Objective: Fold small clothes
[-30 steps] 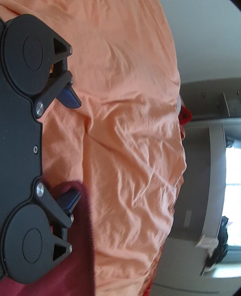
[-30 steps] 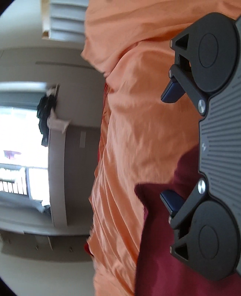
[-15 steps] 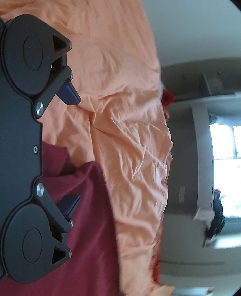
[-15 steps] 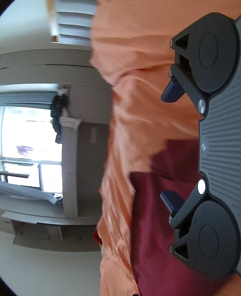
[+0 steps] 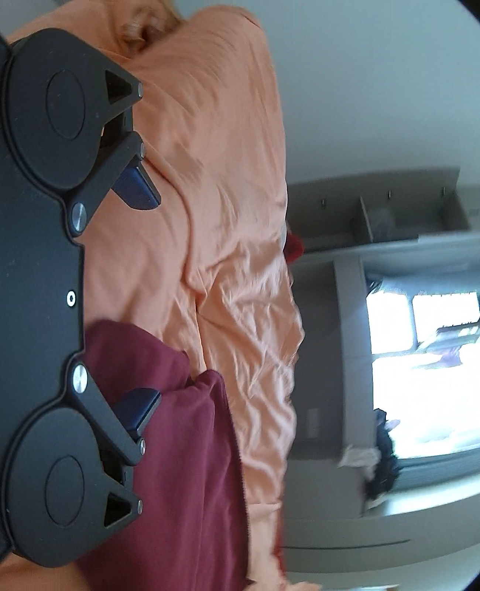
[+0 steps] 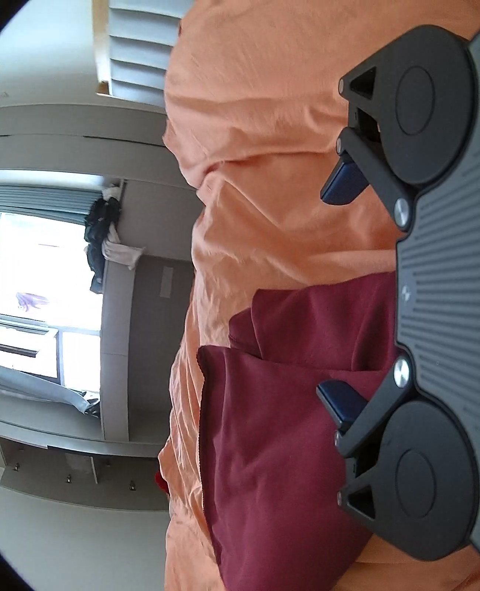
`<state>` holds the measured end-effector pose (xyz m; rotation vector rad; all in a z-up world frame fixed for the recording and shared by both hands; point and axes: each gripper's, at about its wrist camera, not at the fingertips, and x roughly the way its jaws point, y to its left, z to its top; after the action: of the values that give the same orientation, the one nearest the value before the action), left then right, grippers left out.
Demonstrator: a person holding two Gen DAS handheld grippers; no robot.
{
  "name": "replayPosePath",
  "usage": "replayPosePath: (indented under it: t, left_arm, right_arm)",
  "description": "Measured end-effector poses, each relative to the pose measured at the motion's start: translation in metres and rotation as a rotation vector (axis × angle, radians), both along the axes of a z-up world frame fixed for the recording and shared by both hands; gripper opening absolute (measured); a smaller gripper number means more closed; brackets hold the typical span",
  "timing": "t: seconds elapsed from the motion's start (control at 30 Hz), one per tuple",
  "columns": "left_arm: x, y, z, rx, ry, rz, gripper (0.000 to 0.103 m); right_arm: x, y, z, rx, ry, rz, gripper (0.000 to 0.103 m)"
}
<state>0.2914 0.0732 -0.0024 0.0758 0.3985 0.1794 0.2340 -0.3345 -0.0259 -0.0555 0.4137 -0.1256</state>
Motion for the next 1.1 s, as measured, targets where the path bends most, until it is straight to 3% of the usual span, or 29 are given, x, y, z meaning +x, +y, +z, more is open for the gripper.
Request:
replayPosePath:
  t: [0.2,0.37,0.53,0.63,1.1]
  left_arm:
    - [-0.05,0.01,-0.011,-0.219,-0.057,-0.079,0.102]
    - [-0.054,-0.009,-0.024,-0.324,-0.05,-0.199,0.102]
    - [-0.05,-0.031,-0.031,-0.351,-0.035,-0.248,0.103]
    - [-0.041,-0.04,-0.036,-0.364,0.0,-0.219,0.103]
    - [-0.028,-0.043,-0.036,-0.408,0.025,-0.15,0.103]
  right_arm:
    - [-0.019,0.011,0.019,0.072,-0.207,0.037,0.103]
    - [-0.005,0.05,0.032,0.1,-0.225,0.183,0.103]
    - [0.013,0.094,0.036,0.055,-0.216,0.244,0.103]
    - [0.02,0.108,0.033,0.076,-0.209,0.257,0.103]
    - [0.021,0.116,0.011,0.099,-0.207,0.302,0.103]
